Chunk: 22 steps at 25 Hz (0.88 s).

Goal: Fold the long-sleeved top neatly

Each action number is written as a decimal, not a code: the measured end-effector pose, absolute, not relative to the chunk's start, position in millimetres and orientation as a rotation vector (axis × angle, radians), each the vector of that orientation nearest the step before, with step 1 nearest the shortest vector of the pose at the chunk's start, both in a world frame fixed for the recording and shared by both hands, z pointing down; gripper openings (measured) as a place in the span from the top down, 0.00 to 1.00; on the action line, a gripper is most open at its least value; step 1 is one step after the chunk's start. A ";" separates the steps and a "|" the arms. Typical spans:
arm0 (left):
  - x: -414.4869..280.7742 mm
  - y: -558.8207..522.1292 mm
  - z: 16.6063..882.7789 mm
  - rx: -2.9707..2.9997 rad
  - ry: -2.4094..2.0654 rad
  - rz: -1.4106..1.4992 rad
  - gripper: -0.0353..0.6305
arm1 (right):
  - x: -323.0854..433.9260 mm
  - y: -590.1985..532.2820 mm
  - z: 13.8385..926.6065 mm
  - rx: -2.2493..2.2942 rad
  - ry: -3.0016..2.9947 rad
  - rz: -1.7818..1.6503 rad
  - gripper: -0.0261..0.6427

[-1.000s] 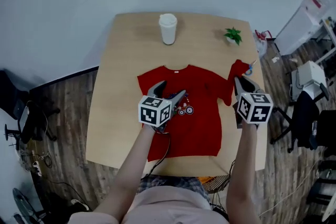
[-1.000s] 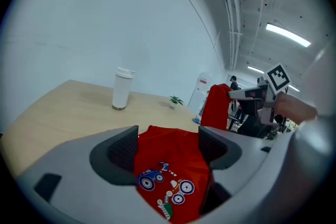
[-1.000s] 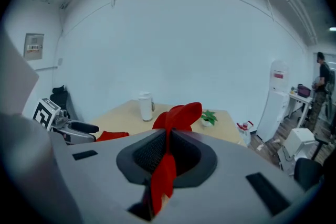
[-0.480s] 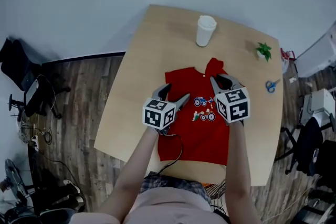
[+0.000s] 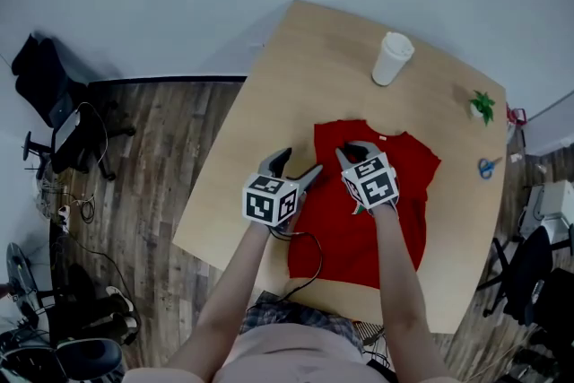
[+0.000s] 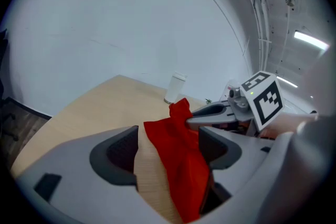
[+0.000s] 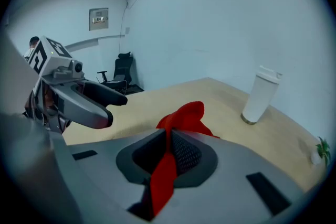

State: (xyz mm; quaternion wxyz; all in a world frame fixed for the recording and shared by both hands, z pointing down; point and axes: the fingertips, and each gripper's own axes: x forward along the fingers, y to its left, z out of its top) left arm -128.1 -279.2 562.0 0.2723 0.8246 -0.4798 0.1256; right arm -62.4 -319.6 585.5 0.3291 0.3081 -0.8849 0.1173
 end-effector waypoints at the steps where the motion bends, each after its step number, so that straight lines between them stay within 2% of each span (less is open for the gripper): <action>1: -133.4 -278.4 563.4 2.212 -1.298 0.337 0.44 | -67.5 -319.2 593.3 0.793 -2.304 0.313 0.90; 11: -169.4 -272.5 566.8 2.174 -1.344 0.335 0.44 | -110.7 -313.9 624.2 0.736 -2.327 0.477 0.83; 15: -176.0 -268.8 563.7 2.174 -1.353 0.340 0.44 | -126.3 -306.8 619.1 0.698 -2.372 0.519 0.72; 22: -154.5 -276.5 557.5 2.228 -1.307 0.376 0.43 | -68.3 -317.0 577.4 0.888 -2.422 0.518 0.65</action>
